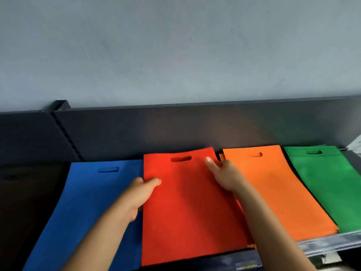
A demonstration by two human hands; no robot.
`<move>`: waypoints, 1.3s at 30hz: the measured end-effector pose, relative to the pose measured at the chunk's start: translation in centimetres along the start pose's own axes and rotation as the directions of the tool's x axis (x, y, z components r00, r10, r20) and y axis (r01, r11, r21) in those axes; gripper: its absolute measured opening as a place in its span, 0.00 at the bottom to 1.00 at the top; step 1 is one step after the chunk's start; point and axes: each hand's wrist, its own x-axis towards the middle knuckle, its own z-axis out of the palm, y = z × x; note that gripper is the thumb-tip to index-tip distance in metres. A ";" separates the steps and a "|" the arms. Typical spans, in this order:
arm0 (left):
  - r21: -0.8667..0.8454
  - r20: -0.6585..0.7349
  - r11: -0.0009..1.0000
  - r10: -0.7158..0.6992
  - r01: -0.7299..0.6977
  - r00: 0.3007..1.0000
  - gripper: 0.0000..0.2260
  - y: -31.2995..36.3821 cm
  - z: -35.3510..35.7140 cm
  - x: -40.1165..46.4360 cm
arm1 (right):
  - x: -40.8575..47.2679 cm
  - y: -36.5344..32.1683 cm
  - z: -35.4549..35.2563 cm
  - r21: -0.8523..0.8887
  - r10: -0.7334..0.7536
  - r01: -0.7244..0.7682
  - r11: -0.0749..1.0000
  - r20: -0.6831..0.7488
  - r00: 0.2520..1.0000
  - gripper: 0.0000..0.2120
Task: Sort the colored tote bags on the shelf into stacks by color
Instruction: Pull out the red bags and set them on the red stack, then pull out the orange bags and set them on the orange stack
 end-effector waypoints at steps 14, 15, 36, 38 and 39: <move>0.345 -0.092 0.923 0.213 -0.170 0.973 0.26 -1.2 1.6 2.0 | -1.9 2.7 4.7 0.068 0.065 -0.054 0.996 -0.181 0.981 0.31; 0.377 -0.115 0.906 0.253 -0.193 0.961 0.32 -0.9 1.7 1.8 | -2.1 3.2 4.5 0.068 0.055 -0.041 0.997 -0.215 0.975 0.29; 0.042 0.007 0.998 0.038 -0.038 0.999 0.17 6.9 25.2 2.7 | 6.3 16.2 -14.0 -0.089 0.059 -0.045 0.995 0.161 0.985 0.21; -0.063 -0.004 0.998 -0.017 0.017 1.000 0.19 7.2 26.4 3.6 | 6.9 16.8 -14.5 -0.085 0.030 -0.016 0.996 0.174 0.984 0.22; -0.082 0.024 0.995 -0.051 0.053 0.998 0.21 7.3 27.1 3.8 | 7.1 17.0 -14.7 -0.098 0.005 0.014 0.995 0.187 0.982 0.21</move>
